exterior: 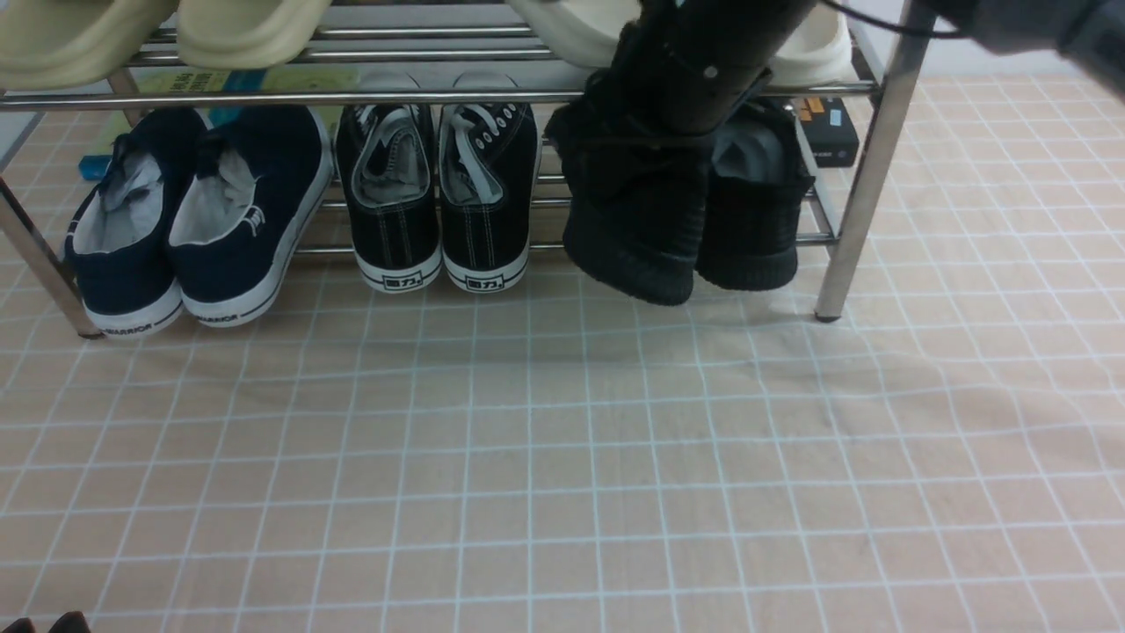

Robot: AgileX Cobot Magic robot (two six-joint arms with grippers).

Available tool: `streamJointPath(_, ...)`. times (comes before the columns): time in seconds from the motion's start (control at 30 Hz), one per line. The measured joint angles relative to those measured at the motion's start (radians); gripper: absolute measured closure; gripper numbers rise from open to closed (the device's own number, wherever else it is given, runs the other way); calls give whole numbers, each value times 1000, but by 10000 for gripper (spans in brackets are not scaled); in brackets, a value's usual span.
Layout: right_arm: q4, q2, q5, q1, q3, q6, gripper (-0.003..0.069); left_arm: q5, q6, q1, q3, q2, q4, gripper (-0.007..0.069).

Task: Take the shoes off the shelf from the light coffee tablecloth by hand.

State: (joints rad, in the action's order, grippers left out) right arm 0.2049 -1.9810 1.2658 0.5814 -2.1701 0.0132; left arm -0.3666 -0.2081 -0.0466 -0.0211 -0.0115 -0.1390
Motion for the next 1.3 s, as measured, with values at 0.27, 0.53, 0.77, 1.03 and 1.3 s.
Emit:
streamJointPath(0.27, 33, 286, -1, 0, 311, -7, 640, 0, 0, 0, 0, 0, -12, 383)
streamJointPath(0.53, 163, 368, -8, -1, 589, -177, 640, 0, 0, 0, 0, 0, -13, 383)
streamJointPath(0.77, 209, 341, -26, -1, 657, -274, 640, -1, 0, 0, 0, 0, -16, 383)
streamJointPath(1.03, 253, 282, -124, 32, 657, -285, 640, -1, 0, 0, 0, 0, -16, 383)
streamJointPath(1.3, 208, 263, -266, 86, 657, -218, 640, -1, 0, 0, 0, 0, -17, 383)
